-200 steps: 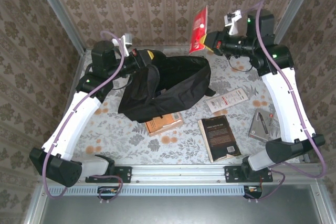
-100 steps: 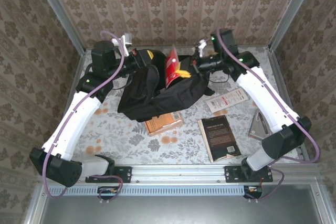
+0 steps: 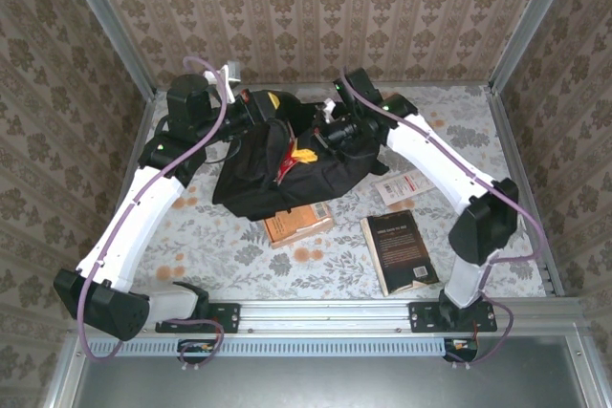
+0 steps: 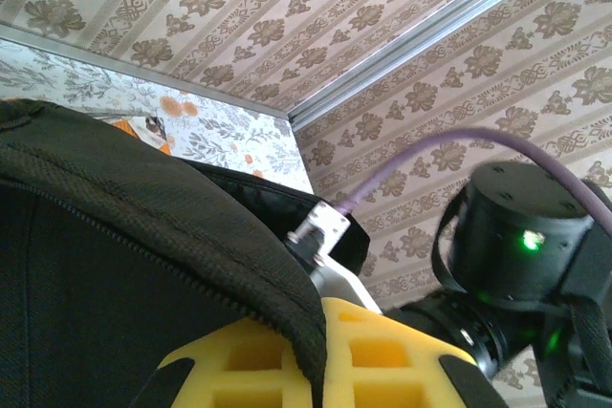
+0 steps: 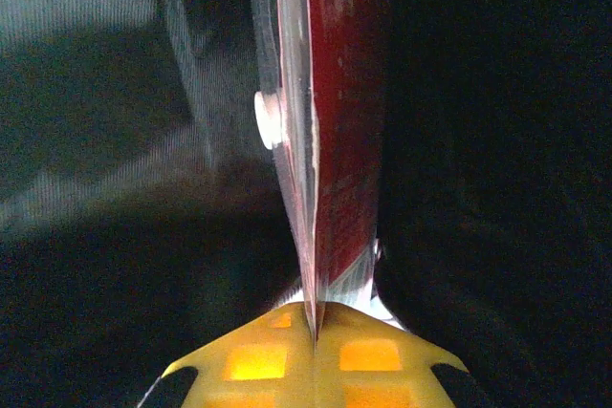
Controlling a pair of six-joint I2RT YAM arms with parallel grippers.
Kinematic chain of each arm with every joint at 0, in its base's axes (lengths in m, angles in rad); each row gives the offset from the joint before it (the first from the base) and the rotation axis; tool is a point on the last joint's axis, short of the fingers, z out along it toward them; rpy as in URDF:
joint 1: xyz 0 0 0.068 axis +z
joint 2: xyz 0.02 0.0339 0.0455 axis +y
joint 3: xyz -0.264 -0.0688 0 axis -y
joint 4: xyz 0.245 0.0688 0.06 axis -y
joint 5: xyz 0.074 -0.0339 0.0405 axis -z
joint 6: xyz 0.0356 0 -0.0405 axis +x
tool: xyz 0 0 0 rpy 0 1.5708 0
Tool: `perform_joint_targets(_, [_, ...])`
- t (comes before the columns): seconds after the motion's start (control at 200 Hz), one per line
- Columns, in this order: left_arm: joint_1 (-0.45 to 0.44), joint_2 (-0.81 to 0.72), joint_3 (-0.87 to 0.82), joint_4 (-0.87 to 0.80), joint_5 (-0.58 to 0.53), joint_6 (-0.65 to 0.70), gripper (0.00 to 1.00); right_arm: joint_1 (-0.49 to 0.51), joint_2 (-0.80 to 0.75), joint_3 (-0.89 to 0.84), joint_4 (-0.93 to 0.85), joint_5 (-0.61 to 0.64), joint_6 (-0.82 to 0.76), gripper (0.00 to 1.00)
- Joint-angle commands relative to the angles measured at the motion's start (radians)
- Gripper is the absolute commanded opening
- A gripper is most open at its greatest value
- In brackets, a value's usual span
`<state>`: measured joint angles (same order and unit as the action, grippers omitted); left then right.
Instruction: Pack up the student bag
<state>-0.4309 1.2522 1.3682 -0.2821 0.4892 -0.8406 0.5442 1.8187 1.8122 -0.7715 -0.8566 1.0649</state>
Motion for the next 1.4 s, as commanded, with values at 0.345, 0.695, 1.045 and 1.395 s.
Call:
perform_joint_targets(0.345, [-0.009, -0.026, 0.06, 0.102, 0.08, 0.058, 0.0, -0.006, 0.26, 0.428, -0.246, 0.239, -0.108, 0.0])
perform_joint_targets(0.695, [-0.017, -0.005, 0.068, 0.158, 0.054, 0.001, 0.0, 0.064, 0.261, 0.237, 0.041, 0.336, -0.015, 0.09])
perform_joint_targets(1.045, [-0.019, -0.015, 0.065, 0.178, 0.023, -0.013, 0.0, 0.132, 0.387, 0.274, 0.134, 0.402, 0.051, 0.34])
perform_joint_targets(1.395, [0.005, -0.063, 0.032, 0.126, -0.015, 0.044, 0.0, 0.117, 0.31, 0.265, 0.124, 0.415, -0.086, 0.57])
